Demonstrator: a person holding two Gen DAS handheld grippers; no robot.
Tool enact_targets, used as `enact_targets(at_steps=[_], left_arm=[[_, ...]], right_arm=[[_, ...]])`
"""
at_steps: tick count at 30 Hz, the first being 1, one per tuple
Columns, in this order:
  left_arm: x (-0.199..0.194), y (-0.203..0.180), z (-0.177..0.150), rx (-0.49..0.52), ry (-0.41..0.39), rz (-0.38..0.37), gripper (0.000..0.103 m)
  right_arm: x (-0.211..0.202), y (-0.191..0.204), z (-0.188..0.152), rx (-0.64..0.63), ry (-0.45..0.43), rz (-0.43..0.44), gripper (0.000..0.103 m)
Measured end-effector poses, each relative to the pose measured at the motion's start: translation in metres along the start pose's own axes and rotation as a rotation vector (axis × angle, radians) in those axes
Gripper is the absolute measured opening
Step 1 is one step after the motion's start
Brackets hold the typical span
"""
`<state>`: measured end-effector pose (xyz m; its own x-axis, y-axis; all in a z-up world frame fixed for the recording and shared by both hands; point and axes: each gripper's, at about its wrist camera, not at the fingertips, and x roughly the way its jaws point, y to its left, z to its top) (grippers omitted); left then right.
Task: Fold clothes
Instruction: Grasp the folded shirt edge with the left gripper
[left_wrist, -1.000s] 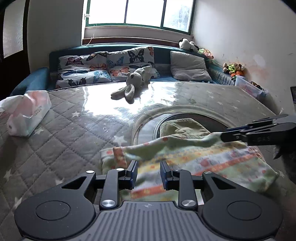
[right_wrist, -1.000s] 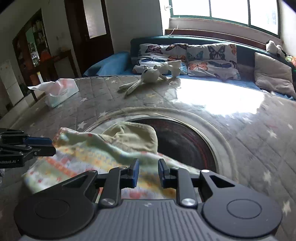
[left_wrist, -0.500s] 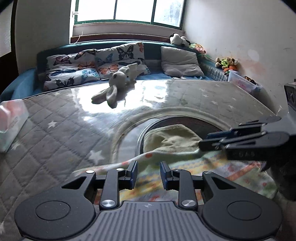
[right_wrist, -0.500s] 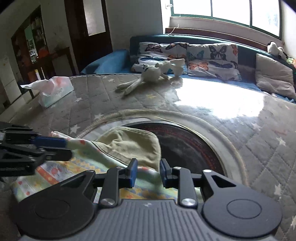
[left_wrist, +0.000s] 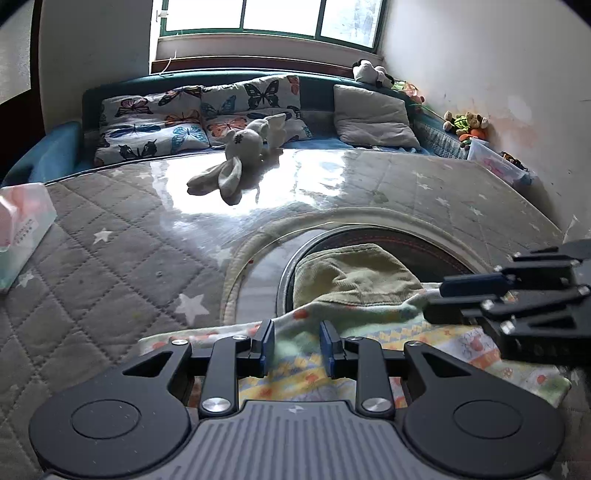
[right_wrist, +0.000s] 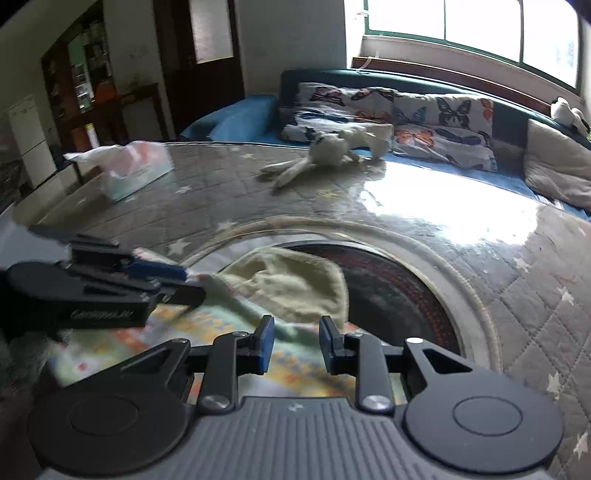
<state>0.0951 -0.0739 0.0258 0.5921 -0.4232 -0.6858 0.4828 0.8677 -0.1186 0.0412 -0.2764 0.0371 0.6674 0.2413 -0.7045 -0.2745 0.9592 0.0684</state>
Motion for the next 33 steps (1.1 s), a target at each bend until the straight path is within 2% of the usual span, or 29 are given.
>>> enact_targets(at_steps=[3, 6, 9, 11, 13, 17, 22, 25, 31, 33], left_arm=[[-0.012, 0.003, -0.004, -0.013, -0.012, 0.018, 0.043], [-0.026, 0.009, -0.010, -0.031, -0.026, 0.040, 0.047], [-0.041, 0.018, -0.019, -0.061, -0.029, 0.071, 0.056], [-0.051, 0.025, -0.025, -0.077, -0.033, 0.092, 0.058], [-0.060, 0.037, -0.031, -0.118, -0.035, 0.114, 0.061], [-0.075, 0.061, -0.042, -0.202, -0.037, 0.157, 0.062], [-0.090, 0.084, -0.052, -0.296, -0.031, 0.160, 0.062], [-0.095, 0.089, -0.054, -0.345, -0.031, 0.149, 0.069], [-0.094, 0.092, -0.059, -0.460, -0.017, 0.068, 0.078], [-0.091, 0.092, -0.060, -0.490, -0.008, 0.051, 0.078]], right_arm=[[-0.009, 0.016, -0.005, -0.040, 0.002, 0.025, 0.026], [-0.017, 0.032, -0.011, -0.082, 0.004, 0.050, 0.026], [-0.025, 0.049, -0.014, -0.124, 0.002, 0.077, 0.027], [-0.029, 0.065, -0.016, -0.159, -0.001, 0.100, 0.032], [-0.032, 0.080, -0.018, -0.200, -0.007, 0.122, 0.034], [-0.031, 0.116, -0.023, -0.301, -0.007, 0.166, 0.035], [-0.020, 0.152, -0.029, -0.416, -0.002, 0.184, 0.038], [-0.013, 0.170, -0.031, -0.469, 0.000, 0.191, 0.038], [0.000, 0.188, -0.039, -0.537, -0.008, 0.146, 0.037], [0.003, 0.190, -0.040, -0.543, -0.011, 0.134, 0.033]])
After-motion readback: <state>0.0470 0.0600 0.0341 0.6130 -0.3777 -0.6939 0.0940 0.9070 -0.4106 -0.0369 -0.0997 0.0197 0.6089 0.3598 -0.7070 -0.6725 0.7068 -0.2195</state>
